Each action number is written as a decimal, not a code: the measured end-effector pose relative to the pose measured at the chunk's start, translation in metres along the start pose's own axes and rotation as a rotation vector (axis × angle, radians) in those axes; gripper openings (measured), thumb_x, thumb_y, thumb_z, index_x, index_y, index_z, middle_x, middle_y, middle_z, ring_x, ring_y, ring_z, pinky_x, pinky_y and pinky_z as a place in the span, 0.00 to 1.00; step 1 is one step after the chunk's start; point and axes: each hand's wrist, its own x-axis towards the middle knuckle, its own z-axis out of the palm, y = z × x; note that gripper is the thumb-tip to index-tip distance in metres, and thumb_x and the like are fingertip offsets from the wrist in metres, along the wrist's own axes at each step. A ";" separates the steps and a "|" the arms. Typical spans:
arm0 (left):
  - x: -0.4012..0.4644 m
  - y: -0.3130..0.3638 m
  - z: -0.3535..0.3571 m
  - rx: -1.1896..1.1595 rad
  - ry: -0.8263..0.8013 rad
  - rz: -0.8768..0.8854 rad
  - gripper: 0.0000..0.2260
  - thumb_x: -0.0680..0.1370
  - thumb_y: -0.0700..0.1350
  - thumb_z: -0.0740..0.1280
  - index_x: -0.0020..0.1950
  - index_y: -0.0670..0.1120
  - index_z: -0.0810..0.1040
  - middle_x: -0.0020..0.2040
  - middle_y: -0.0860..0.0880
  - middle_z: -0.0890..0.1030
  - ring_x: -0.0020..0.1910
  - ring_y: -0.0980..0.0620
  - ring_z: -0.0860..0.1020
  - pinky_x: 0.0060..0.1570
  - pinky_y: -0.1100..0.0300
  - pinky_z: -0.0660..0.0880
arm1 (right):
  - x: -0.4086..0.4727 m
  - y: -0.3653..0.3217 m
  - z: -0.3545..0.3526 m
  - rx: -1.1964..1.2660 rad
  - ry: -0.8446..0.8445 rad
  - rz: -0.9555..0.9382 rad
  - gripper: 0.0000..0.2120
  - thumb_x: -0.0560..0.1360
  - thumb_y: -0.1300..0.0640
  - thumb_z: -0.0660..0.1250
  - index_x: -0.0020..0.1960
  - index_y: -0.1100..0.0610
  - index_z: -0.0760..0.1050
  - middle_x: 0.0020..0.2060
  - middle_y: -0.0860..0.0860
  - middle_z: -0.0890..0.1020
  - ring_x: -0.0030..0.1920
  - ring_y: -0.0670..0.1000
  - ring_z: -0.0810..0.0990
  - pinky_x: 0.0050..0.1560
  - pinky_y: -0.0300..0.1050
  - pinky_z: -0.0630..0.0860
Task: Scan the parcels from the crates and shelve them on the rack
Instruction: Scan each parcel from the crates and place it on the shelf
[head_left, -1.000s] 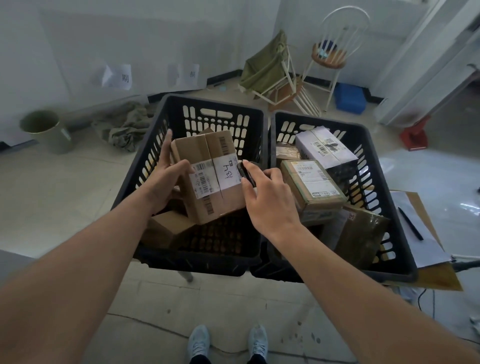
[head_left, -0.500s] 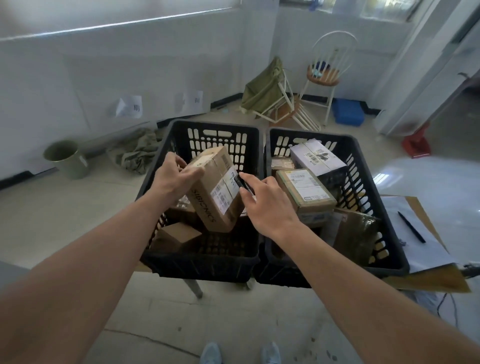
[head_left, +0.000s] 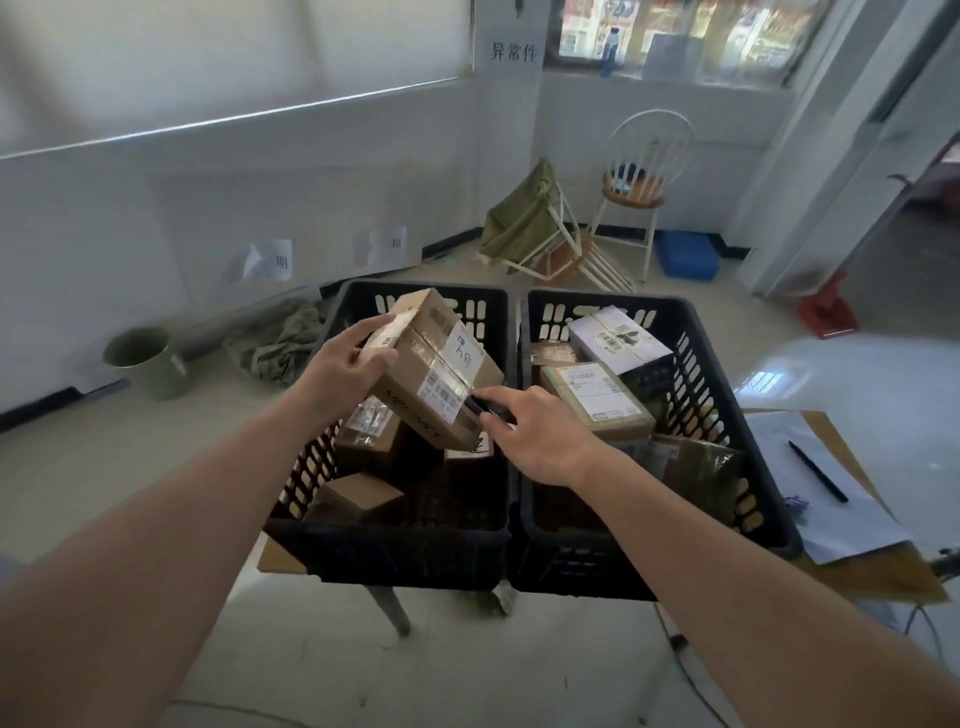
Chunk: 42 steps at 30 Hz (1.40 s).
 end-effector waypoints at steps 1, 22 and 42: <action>-0.001 0.002 -0.002 -0.021 -0.020 0.023 0.20 0.84 0.51 0.67 0.70 0.74 0.73 0.60 0.47 0.80 0.50 0.50 0.85 0.48 0.53 0.85 | 0.000 0.000 -0.002 0.001 -0.006 -0.014 0.22 0.87 0.42 0.58 0.80 0.38 0.68 0.67 0.53 0.74 0.66 0.58 0.77 0.69 0.56 0.76; -0.013 0.041 -0.053 -0.042 0.092 0.204 0.21 0.85 0.45 0.66 0.74 0.66 0.75 0.61 0.56 0.76 0.59 0.54 0.80 0.63 0.48 0.81 | -0.012 -0.044 -0.035 -0.153 -0.157 -0.176 0.20 0.86 0.40 0.60 0.78 0.34 0.70 0.57 0.43 0.68 0.59 0.46 0.68 0.59 0.44 0.63; -0.030 0.080 -0.107 -0.113 0.019 0.248 0.16 0.77 0.64 0.64 0.61 0.62 0.82 0.50 0.47 0.83 0.52 0.43 0.84 0.53 0.40 0.85 | 0.024 -0.082 -0.062 0.387 0.505 -0.250 0.22 0.87 0.44 0.61 0.80 0.44 0.70 0.69 0.54 0.78 0.69 0.54 0.77 0.71 0.59 0.76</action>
